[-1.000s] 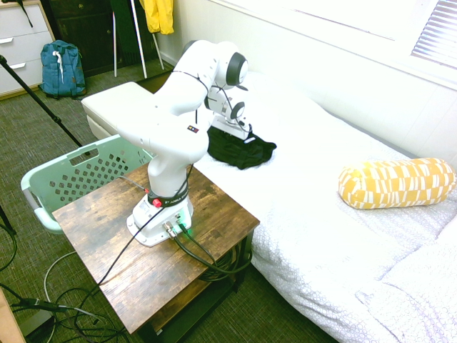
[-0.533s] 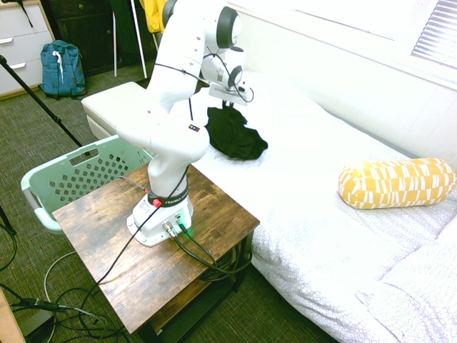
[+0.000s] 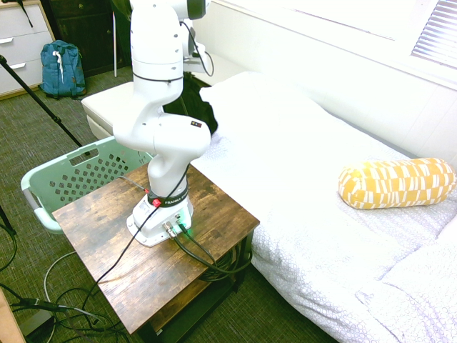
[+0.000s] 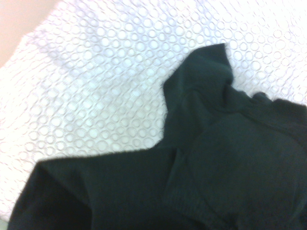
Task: Put my clothes in the laundry bag
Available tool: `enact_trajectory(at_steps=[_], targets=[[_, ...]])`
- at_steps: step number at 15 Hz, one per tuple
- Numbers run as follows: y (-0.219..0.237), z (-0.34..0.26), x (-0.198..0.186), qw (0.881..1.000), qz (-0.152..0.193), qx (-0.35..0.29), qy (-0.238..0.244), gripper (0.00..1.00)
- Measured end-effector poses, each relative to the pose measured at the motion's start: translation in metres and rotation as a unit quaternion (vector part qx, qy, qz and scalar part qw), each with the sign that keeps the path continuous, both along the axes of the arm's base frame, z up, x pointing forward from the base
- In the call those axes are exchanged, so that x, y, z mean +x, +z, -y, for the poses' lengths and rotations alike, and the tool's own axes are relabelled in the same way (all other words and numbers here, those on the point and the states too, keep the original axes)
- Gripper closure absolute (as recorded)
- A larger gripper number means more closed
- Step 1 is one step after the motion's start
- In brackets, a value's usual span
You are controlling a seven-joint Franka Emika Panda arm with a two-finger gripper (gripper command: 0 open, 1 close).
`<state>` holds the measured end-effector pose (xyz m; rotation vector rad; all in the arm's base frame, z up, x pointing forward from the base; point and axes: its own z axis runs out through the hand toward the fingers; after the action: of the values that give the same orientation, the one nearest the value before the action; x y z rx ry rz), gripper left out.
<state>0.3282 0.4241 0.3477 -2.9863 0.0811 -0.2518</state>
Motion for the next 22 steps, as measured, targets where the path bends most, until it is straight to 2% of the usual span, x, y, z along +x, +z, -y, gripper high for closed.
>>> enact_trajectory(at_steps=[4,6,8,10,11,15,22], targets=[[0.042,-0.034,-0.189,0.998,-0.008,-0.037,0.045,1.0],[0.05,-0.022,-0.284,0.997,-0.011,-0.06,0.056,1.0],[0.037,0.003,-0.341,0.995,-0.001,-0.08,0.066,1.0],[0.007,0.018,-0.356,0.992,0.002,-0.107,0.067,1.0],[-0.007,0.021,-0.356,0.991,-0.002,-0.117,0.064,0.0],[-0.038,0.017,-0.341,0.988,-0.029,-0.14,0.052,0.0],[-0.038,0.011,-0.326,0.99,-0.034,-0.134,0.041,0.0]])
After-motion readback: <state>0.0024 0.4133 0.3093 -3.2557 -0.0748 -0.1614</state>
